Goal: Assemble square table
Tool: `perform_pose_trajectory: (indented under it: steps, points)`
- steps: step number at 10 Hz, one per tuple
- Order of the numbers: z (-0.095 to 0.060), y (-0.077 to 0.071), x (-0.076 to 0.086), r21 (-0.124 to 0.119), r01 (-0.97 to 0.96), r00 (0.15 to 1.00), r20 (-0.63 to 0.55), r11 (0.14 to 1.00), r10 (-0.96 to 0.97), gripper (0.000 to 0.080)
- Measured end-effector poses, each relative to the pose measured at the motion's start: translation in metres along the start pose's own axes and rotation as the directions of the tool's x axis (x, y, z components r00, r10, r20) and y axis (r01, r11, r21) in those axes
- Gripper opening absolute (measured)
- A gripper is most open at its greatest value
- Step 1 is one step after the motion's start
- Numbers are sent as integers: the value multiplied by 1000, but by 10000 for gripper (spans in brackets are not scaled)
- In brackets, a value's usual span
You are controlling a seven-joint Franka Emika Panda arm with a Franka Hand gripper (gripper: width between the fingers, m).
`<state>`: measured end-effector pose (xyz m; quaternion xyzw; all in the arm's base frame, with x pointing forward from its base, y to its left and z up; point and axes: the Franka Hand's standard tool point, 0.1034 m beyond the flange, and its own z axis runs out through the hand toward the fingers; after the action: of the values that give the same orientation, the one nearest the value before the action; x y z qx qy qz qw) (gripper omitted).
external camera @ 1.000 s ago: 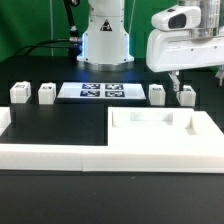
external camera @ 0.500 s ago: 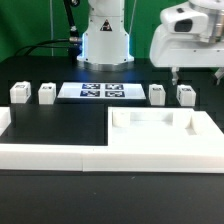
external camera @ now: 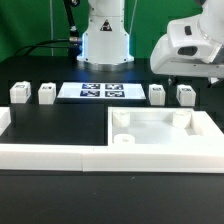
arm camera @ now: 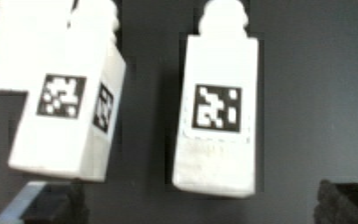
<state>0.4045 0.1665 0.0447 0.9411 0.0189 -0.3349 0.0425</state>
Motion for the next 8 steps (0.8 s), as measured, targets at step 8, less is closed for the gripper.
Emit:
perform_pose_trajectory:
  steps: [8]
  points:
    - [21, -15, 4, 215, -120, 971, 228, 969, 70, 649]
